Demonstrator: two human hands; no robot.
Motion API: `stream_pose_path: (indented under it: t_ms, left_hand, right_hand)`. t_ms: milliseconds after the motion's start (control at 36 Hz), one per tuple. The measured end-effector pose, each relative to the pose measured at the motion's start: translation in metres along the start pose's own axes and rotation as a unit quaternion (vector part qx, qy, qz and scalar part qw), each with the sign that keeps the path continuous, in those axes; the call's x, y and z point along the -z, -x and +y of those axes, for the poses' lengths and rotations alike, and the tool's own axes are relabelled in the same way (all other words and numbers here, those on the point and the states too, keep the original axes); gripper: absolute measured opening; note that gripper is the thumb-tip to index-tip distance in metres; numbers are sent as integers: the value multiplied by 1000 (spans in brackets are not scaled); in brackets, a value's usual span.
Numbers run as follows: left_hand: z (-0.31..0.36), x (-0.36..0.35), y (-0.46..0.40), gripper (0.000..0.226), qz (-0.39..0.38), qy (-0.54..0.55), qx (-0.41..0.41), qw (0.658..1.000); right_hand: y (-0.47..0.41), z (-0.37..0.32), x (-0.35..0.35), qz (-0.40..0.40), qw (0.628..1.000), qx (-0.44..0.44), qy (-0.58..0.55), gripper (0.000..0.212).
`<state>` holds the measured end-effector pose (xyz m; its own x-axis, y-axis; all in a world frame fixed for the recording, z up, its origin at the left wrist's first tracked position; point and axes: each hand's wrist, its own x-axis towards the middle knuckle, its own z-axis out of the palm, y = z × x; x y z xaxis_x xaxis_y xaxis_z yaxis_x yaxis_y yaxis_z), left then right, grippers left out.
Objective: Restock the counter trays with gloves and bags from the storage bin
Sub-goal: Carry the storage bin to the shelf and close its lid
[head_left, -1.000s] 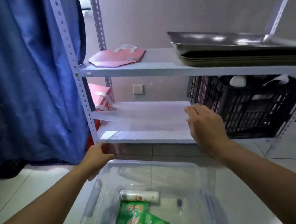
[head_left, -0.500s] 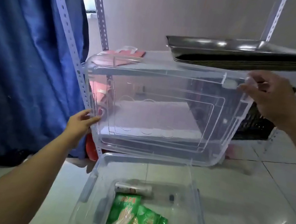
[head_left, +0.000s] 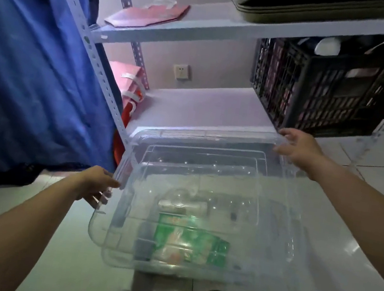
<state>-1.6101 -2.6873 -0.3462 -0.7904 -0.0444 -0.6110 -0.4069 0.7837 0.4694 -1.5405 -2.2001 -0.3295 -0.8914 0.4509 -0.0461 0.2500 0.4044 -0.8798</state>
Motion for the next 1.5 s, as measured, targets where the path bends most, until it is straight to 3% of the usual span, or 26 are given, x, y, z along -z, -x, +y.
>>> stream_pose_path:
  t_ms: [139, 222, 361, 472, 556, 611, 667, 722, 778, 861, 1028, 1278, 1500]
  left_hand:
    - [-20, -38, -33, 17, 21, -116, 53, 992]
    - [-24, -51, -42, 21, 38, -215, 30, 975]
    - [-36, -53, -53, 27, 24, -228, 3, 973]
    - [-49, -51, -64, 26, 26, -157, -15, 987]
    - [-57, -45, -73, 40, 16, -71, -7, 997]
    - [-62, -43, -77, 73, -8, -18, 11, 1000]
    - [-67, -41, -79, 97, -32, 13, 25, 999]
    - [-73, -40, -83, 106, -66, 50, 41, 996]
    - [-81, -40, -85, 109, -107, 98, 54, 988]
    - [-93, -44, -87, 96, -130, 146, 52, 979]
    - [-79, -42, -85, 66, -90, 129, 29, 987]
    - [-44, -45, -78, 44, -32, 70, 80, 994]
    - [-31, -56, -81, 38, 61, -4, 35, 997]
  right_hand:
    - [28, 57, -42, -63, 990, -75, 103, 74]
    - [60, 98, -70, -77, 976, -137, 154, 66]
    - [106, 132, -93, 38, 982, -150, 111, 47]
    - [126, 145, -92, 91, 984, -135, 70, 42]
    - [116, 150, -83, 73, 972, -212, -65, 47]
    - [103, 149, -71, 36, 949, -284, -134, 68]
    - [92, 151, -59, -31, 928, -350, -128, 93]
    - [87, 152, -50, -104, 907, -392, -112, 106]
    - [84, 151, -45, -163, 894, -408, -94, 103]
    - [73, 147, -42, -176, 896, -404, -56, 82]
    - [64, 128, -46, -128, 920, -369, 44, 39]
    - [51, 115, -63, -86, 922, -370, 80, 54]
    - [52, 119, -68, -76, 917, -381, 90, 42]
